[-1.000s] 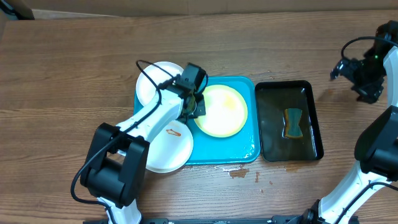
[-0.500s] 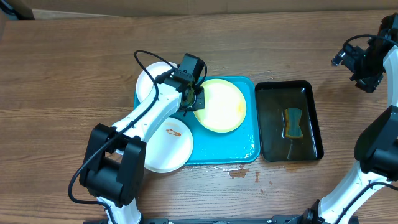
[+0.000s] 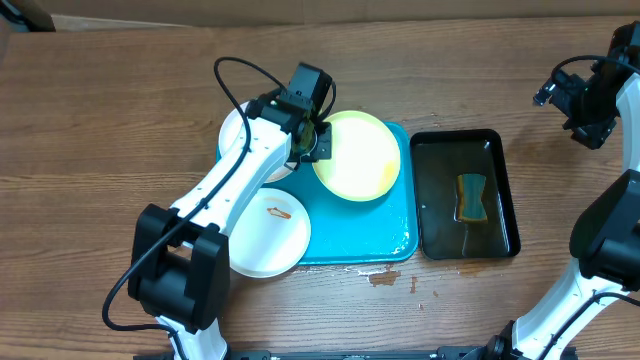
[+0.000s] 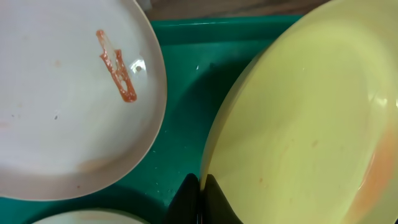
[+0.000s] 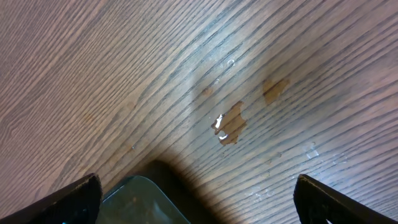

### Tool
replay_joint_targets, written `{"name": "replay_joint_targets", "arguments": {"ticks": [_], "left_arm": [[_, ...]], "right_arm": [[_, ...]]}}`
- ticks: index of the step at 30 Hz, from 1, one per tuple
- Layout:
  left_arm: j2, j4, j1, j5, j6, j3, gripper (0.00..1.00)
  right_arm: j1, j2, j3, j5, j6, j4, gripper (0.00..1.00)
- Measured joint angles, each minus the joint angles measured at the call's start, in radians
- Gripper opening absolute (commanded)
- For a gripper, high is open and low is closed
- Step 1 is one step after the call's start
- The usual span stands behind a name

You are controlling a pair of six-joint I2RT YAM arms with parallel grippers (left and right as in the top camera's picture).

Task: Clean dirty plates on tray and stack at the side
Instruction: 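Lift the yellow plate with the left gripper and tilt it over the black tray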

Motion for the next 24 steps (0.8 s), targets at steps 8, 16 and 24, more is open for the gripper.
{"name": "replay_joint_targets", "arguments": {"ticks": [8,16,24], "left_arm": [[0.000,-0.026,-0.005,-0.001,0.018,0.091,0.04],[0.000,0.082,-0.098,-0.047,0.019,0.097,0.04],[0.000,0.186,-0.267,-0.286,0.036,0.098,0.04]], "right_arm": [[0.000,0.000,0.000,0.000,0.000,0.000,1.00],[0.000,0.000,0.000,0.000,0.000,0.000,1.00],[0.000,0.000,0.000,0.000,0.000,0.000,1.00]]}}
